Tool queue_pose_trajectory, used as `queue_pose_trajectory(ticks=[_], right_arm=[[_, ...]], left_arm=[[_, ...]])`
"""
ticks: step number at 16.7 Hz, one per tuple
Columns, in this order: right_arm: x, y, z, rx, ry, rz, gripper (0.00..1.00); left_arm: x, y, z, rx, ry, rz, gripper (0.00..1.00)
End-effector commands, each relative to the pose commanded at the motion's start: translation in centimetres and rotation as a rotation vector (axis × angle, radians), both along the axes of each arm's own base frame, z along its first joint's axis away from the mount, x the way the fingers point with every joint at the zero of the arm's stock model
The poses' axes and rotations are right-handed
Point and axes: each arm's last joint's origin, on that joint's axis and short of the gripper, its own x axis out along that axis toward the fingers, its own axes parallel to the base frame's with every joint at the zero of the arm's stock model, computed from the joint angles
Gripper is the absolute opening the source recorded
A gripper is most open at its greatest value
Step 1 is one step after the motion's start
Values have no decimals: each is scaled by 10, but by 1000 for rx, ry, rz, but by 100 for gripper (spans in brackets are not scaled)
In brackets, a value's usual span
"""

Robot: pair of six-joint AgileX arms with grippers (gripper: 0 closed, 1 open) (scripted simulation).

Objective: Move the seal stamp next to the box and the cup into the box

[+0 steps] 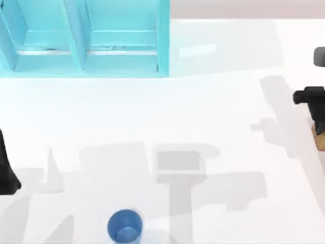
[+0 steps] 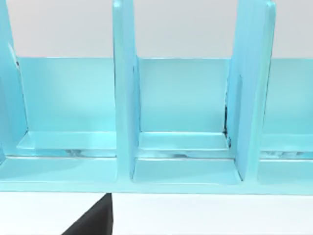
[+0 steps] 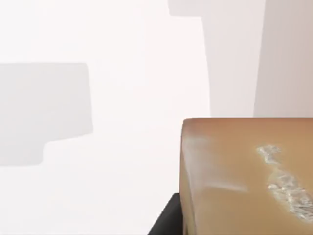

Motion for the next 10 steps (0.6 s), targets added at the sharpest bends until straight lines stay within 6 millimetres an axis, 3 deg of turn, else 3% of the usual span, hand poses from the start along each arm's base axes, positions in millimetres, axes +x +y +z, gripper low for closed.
queue_pose_trajectory(ticks=[2, 8, 10], right_arm=[[1, 0, -5, -2, 3, 1, 0], [1, -1, -56, 1, -3, 0, 0], [1, -1, -65, 0, 3, -1, 0]], left_arm=[[0, 0, 0, 0, 0, 0, 100], [0, 0, 0, 0, 0, 0, 100], [0, 0, 0, 0, 0, 0, 100]])
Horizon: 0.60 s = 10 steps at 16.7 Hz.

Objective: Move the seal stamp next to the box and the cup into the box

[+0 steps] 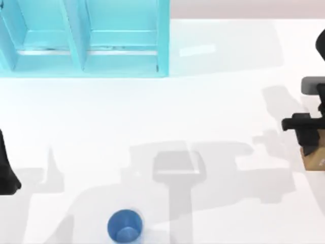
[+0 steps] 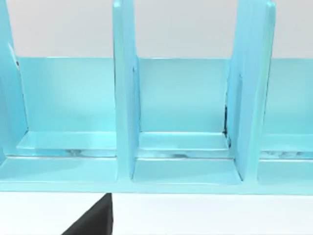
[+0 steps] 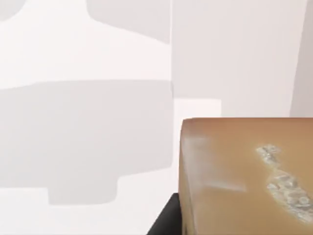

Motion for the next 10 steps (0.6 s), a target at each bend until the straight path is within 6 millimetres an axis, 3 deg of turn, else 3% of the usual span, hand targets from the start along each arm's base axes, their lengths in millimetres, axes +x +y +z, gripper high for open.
queue_pose_trajectory(ticks=[3, 10], right_arm=[[0, 0, 0, 0, 0, 0, 0], [0, 0, 0, 0, 0, 0, 53]], left_arm=[[0, 0, 0, 0, 0, 0, 100], [0, 0, 0, 0, 0, 0, 100]])
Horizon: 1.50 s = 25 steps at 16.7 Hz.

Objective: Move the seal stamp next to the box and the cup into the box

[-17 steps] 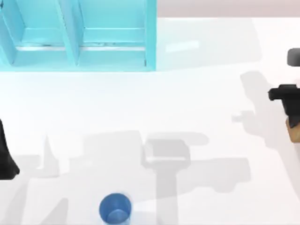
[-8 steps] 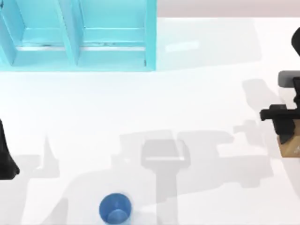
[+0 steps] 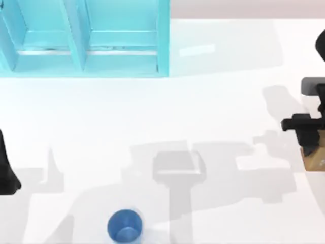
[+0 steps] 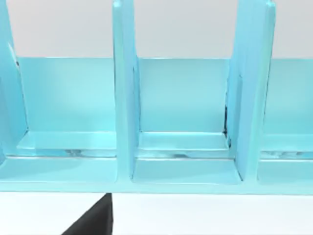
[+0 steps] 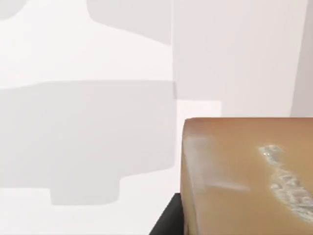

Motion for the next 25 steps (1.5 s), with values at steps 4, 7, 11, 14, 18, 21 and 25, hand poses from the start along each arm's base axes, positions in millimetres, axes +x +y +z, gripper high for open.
queue_pose_trajectory(ticks=[4, 7, 11, 14, 18, 21, 25], right_arm=[[0, 0, 0, 0, 0, 0, 83], [0, 0, 0, 0, 0, 0, 100], [0, 0, 0, 0, 0, 0, 100], [0, 0, 0, 0, 0, 0, 100], [2, 2, 10, 0, 0, 3, 100], [6, 2, 42, -1, 6, -2, 100], [2, 1, 90, -2, 7, 0, 100]], left_arm=[[0, 0, 0, 0, 0, 0, 100], [0, 0, 0, 0, 0, 0, 100], [0, 0, 0, 0, 0, 0, 100], [0, 0, 0, 0, 0, 0, 100], [0, 0, 0, 0, 0, 0, 100], [0, 0, 0, 0, 0, 0, 100], [0, 0, 0, 0, 0, 0, 100]])
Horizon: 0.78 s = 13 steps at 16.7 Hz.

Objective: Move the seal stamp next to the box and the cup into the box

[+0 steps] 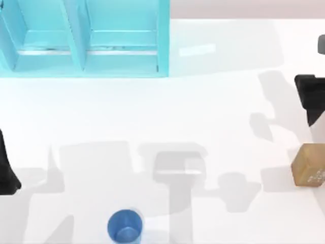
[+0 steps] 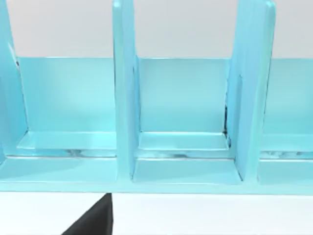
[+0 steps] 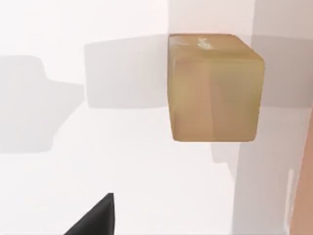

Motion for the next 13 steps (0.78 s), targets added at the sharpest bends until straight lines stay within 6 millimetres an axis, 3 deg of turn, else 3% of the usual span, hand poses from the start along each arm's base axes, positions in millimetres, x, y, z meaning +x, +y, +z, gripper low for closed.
queue_pose_trajectory(ticks=[2, 8, 10, 13], right_arm=[[-2, -1, 10, 2, -7, 1, 100], [0, 5, 8, 1, -4, 3, 100], [4, 24, 5, 1, -2, 4, 100], [5, 81, -6, -2, 3, 4, 100]], left_arm=[[0, 0, 0, 0, 0, 0, 100], [0, 0, 0, 0, 0, 0, 100], [0, 0, 0, 0, 0, 0, 100], [0, 0, 0, 0, 0, 0, 100]])
